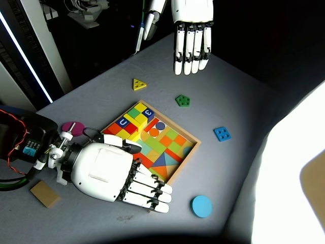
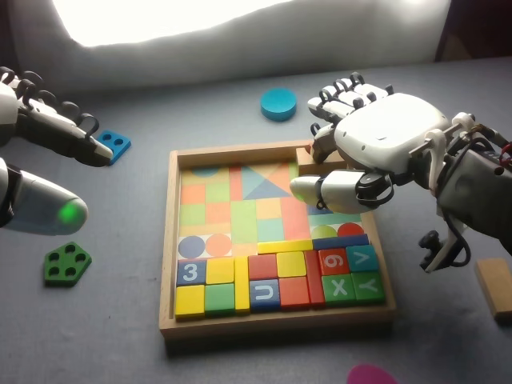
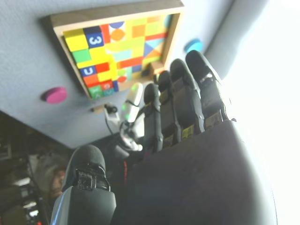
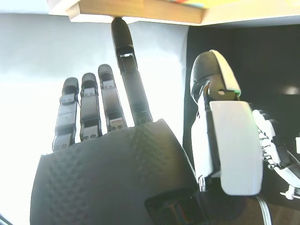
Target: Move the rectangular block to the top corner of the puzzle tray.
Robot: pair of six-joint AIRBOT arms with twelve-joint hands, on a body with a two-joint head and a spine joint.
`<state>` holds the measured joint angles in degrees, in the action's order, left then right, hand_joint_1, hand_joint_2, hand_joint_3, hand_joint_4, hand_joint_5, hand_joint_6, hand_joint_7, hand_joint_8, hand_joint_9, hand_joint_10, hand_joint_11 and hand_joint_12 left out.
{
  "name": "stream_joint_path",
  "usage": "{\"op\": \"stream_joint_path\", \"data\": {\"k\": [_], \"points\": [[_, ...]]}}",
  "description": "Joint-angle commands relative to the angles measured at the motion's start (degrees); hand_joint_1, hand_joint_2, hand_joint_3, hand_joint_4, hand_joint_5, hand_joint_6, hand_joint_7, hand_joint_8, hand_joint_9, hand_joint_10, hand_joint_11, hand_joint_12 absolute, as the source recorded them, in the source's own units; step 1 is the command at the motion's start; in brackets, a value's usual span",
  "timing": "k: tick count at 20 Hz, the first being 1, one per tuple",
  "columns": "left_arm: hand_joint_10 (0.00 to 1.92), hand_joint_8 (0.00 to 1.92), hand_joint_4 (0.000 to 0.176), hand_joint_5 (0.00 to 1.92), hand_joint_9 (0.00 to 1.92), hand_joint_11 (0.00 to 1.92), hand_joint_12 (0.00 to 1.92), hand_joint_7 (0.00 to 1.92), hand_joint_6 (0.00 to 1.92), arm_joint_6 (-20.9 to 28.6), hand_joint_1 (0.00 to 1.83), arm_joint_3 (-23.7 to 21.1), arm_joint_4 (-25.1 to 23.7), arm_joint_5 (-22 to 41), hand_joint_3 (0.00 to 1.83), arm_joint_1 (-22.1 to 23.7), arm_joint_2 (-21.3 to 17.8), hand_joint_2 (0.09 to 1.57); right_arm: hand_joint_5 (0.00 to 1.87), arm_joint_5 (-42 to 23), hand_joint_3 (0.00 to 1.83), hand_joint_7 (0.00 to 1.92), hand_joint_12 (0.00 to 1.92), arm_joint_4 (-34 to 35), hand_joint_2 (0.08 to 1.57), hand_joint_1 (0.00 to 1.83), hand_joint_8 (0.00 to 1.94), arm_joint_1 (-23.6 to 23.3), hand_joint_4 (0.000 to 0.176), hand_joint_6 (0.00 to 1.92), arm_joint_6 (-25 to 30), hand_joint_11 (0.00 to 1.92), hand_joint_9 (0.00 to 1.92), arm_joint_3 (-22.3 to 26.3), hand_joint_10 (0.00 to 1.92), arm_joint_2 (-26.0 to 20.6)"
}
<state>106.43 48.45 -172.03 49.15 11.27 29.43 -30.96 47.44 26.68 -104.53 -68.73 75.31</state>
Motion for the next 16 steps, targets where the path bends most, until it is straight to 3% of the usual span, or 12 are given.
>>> {"op": "stream_joint_path", "data": {"k": [1, 3, 8, 16], "points": [[0.0, 0.0, 0.016, 0.29, 0.29, 0.0, 0.75, 0.29, 0.0, 0.15, 0.0, -0.08, -0.55, -4.67, 0.0, 0.52, -0.1, 1.21, 0.61, -4.94, 0.0, 0.09, 0.0, -2.21, 1.22, 0.0, 0.01, -0.42, 0.0, 0.39, 0.65, 0.0, 0.0, -0.34, 0.0, -0.16], [0.0, 0.0, 0.005, 0.29, 0.29, 0.0, 0.76, 0.3, 0.0, 0.15, 0.0, -0.08, -0.55, -4.67, 0.0, 0.52, -0.1, 1.22, 0.63, -4.94, 0.0, 0.09, 0.0, -2.38, 1.22, 0.0, 0.0, -0.49, 0.0, 0.39, 0.7, 0.0, 0.0, -0.52, 0.0, -0.09], [0.01, 0.01, 0.0, 0.29, 0.29, 0.0, 0.73, 0.27, 0.01, 0.15, 0.0, -0.05, -0.55, -4.67, 0.0, 0.52, -0.1, 1.22, 0.62, -4.9, 0.0, 0.09, 0.0, -2.55, 1.22, 0.0, 0.0, -0.76, 0.0, 0.39, 0.97, 0.0, 0.0, -0.98, 0.0, -0.16], [0.01, 0.01, 0.005, 0.29, 0.28, 0.0, 0.7, 0.29, 0.01, 0.15, 0.0, -0.04, -0.55, -4.67, 0.0, 0.53, -0.1, 1.2, 0.57, -4.28, 0.0, 0.05, 0.0, -2.54, 1.22, 0.0, 0.0, -0.62, 0.0, 0.38, 0.99, 0.0, 0.0, -0.95, 0.0, -0.42]]}}
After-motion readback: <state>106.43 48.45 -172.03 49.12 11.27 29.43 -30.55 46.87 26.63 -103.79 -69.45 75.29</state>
